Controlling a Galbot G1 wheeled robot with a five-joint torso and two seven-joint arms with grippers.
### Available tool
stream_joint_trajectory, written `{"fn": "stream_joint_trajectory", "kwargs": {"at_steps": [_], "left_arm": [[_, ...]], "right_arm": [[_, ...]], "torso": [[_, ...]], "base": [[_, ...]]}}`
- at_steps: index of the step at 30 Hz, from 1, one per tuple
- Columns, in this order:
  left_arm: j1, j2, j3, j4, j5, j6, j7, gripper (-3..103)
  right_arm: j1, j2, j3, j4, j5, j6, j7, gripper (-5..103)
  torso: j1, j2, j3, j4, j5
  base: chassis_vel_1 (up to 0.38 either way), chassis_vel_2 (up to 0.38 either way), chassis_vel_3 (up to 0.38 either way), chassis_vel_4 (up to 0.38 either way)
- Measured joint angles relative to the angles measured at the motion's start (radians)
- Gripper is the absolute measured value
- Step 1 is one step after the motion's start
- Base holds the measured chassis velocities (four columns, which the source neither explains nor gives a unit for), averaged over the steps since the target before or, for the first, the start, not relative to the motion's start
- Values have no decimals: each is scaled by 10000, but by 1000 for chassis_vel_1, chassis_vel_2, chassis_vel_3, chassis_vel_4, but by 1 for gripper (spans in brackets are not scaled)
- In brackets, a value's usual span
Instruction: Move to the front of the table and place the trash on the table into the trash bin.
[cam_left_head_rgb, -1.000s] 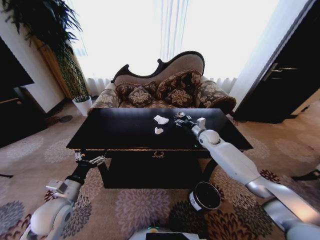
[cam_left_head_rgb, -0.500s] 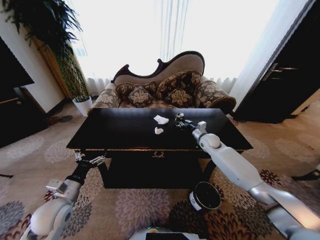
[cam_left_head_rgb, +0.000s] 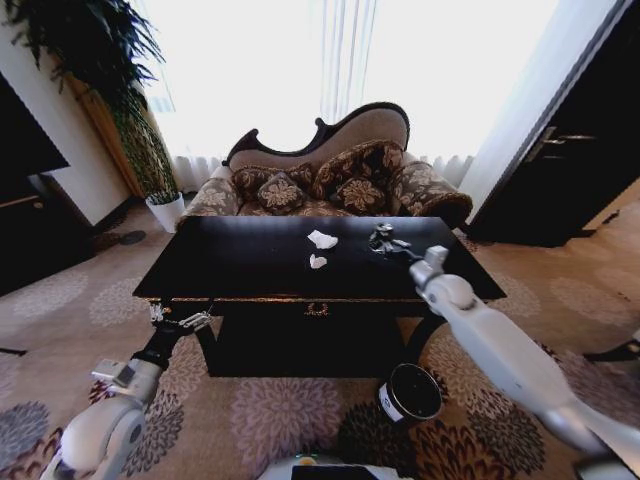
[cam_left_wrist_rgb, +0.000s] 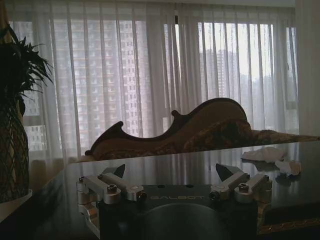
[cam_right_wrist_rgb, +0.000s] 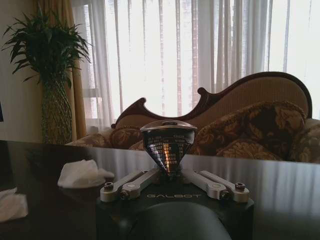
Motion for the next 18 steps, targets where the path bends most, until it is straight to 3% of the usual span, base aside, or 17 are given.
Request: {"fn": "stream_joint_trajectory", "kwargs": {"at_steps": [4,8,18], "left_arm": [[0,0,0,0,1,0,0,100],[0,0,0,0,0,0,0,100],[0,0,0,1,0,0,-1,100]], "right_arm": [[-1992,146,1794,1113,-238,219,-280,0],[-2910,464,2482,1563,-540,440,-467,0],[-5669,2195,5036,2942,-1643,1465,-1254,0]], "torso": [[-2,1,-1,3,-5],[-2,0,0,7,-3],[-2,0,-1,4,-3]], "base": [[0,0,0,0],[0,0,0,0],[0,0,0,0]]}}
